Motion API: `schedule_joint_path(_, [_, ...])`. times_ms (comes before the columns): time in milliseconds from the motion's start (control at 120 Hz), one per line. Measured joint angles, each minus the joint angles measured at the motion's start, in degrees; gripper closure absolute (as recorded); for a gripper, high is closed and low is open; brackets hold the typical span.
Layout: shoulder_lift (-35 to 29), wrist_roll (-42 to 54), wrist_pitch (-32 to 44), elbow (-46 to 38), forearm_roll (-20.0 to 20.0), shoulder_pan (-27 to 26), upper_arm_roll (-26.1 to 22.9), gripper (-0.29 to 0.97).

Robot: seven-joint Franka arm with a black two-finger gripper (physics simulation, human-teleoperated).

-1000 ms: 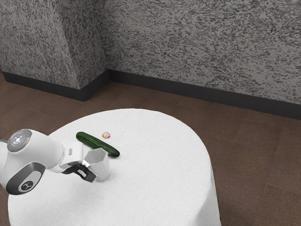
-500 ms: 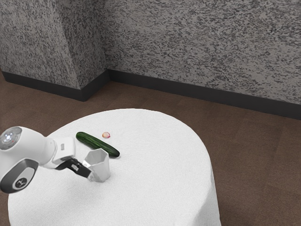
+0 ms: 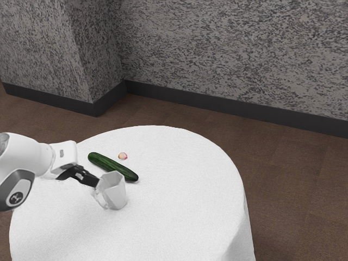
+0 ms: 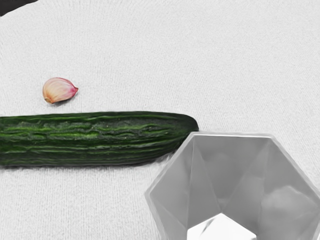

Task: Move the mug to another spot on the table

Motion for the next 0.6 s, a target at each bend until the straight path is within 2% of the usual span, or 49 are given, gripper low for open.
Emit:
schedule_joint_path(150, [-1.8, 0.7, -7.1, 3.8, 0.0, 0.2, 0.4, 0.00])
schedule_joint_path(267, [-2.1, 1.0, -17.4, 10.8, -0.9, -0.1, -0.1, 0.00])
schedule_joint_path(417, [-0.7, 1.6, -37.0, 24.6, -6.7, -1.0, -2.4, 0.00])
schedule_joint_path(600, [7.6, 3.9, -57.3, 42.1, -14.9, -0.7, -4.7, 0.00])
